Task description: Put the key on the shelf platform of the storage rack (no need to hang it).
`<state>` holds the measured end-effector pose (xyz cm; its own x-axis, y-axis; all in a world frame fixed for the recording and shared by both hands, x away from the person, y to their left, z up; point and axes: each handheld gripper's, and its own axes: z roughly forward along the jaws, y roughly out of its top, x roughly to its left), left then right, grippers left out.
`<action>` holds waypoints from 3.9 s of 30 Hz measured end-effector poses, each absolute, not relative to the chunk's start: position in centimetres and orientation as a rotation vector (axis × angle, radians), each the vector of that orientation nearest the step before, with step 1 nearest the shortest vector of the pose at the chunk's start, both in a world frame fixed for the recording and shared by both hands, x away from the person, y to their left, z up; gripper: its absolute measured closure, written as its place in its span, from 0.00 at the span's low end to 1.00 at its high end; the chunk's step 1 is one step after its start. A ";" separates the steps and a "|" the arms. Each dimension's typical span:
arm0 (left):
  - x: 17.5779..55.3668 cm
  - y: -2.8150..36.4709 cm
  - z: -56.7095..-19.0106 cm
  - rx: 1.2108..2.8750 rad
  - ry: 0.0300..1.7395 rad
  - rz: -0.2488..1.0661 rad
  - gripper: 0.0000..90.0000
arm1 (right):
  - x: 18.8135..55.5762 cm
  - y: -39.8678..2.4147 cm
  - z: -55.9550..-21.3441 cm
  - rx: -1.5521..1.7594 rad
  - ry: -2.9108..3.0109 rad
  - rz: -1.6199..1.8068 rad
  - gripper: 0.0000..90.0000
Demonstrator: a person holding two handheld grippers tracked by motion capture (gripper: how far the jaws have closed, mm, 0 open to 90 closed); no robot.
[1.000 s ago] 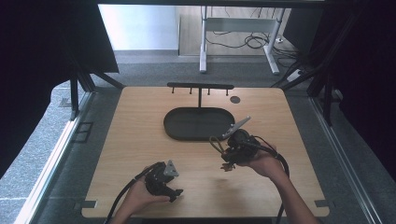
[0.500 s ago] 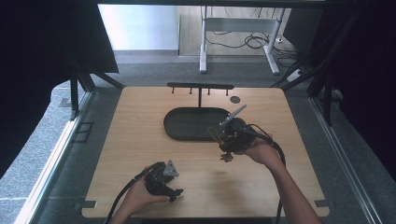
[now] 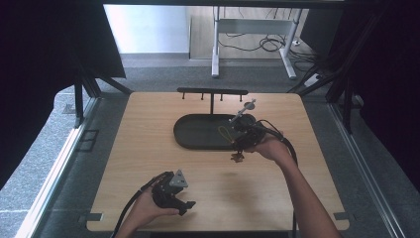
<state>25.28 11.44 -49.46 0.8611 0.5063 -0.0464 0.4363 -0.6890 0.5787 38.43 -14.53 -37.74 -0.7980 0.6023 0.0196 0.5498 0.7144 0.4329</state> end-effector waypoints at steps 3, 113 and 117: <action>25.4 11.4 -49.6 2.447 0.688 0.165 0.25 | 39.1 -14.4 -37.8 0.958 2.795 0.646 0.74; 25.5 12.0 -49.3 2.415 0.723 0.203 0.26 | 43.5 -14.2 -40.5 0.994 2.643 0.771 0.53; 25.5 12.1 -49.2 2.402 0.717 0.221 0.27 | 41.9 -15.4 -40.4 0.986 2.634 0.798 0.51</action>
